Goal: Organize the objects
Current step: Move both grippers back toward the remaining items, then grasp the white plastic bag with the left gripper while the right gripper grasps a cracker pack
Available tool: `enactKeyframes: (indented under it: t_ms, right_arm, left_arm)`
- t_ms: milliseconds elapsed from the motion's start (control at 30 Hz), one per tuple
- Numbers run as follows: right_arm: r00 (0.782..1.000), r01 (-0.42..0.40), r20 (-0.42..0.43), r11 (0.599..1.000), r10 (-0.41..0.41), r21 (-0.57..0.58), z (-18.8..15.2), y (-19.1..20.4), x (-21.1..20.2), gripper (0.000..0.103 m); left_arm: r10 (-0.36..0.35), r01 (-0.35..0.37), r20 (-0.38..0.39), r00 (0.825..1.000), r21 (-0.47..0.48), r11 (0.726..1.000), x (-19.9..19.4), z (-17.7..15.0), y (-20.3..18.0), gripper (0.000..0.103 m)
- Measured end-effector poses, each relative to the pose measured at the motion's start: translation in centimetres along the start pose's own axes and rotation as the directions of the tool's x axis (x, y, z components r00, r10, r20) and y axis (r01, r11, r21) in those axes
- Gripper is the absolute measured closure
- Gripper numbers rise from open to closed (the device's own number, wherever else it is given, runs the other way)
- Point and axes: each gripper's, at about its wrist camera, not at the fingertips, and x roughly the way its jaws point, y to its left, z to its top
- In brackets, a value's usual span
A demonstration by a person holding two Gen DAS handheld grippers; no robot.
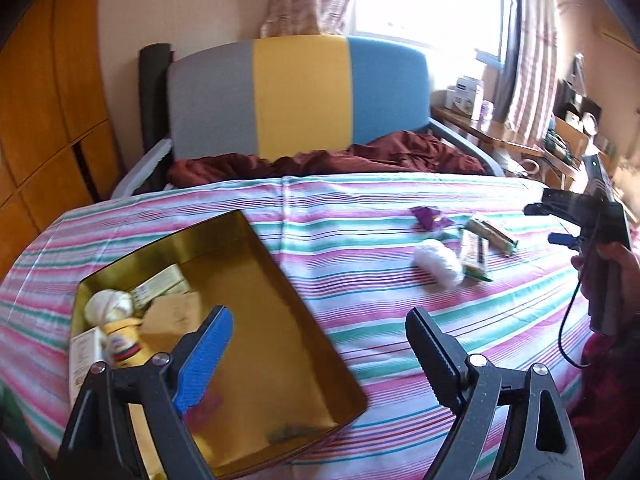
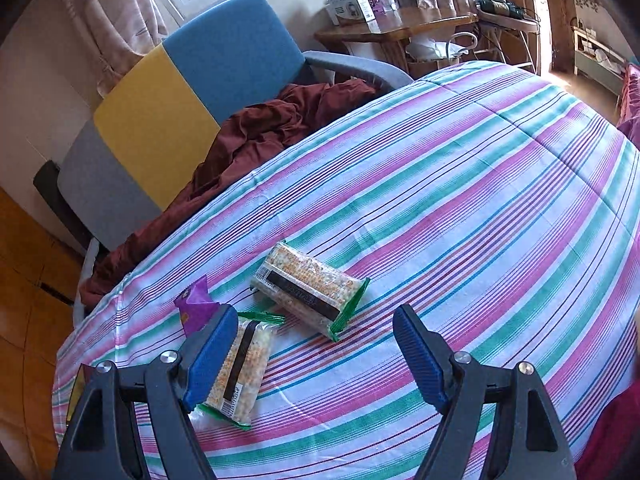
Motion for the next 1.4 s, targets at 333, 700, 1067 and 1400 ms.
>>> enactKeyframes:
  t_ms: [333, 700, 1067, 1400]
  right_arm:
    - [0.998, -0.063, -0.023, 0.993, 0.066, 0.105, 0.3, -1.6, -0.5, 0.022]
    - [0.994, -0.097, -0.032, 0.977, 0.105, 0.191, 0.6, -2.9, -0.5, 0.022]
    - [0.989, -0.109, -0.084, 0.982, 0.123, 0.157, 0.5, -2.0, 0.8, 0.022]
    - [0.988, -0.087, -0.118, 0.991, 0.099, 0.102, 0.3, -1.2, 1.7, 0.022]
  left_arm:
    - [-0.116, 0.121, -0.106, 0.988, 0.047, 0.992, 5.1, 1.2, -6.3, 0.014]
    - [-0.194, 0.179, -0.220, 0.956, -0.087, 0.980, 12.1, 3.2, -9.0, 0.022]
    - [-0.192, 0.140, -0.268, 0.944, -0.201, 0.969, 19.1, 6.2, -10.6, 0.022]
    - [-0.116, 0.111, -0.232, 0.966, -0.032, 0.993, 19.9, 3.7, -11.0, 0.063]
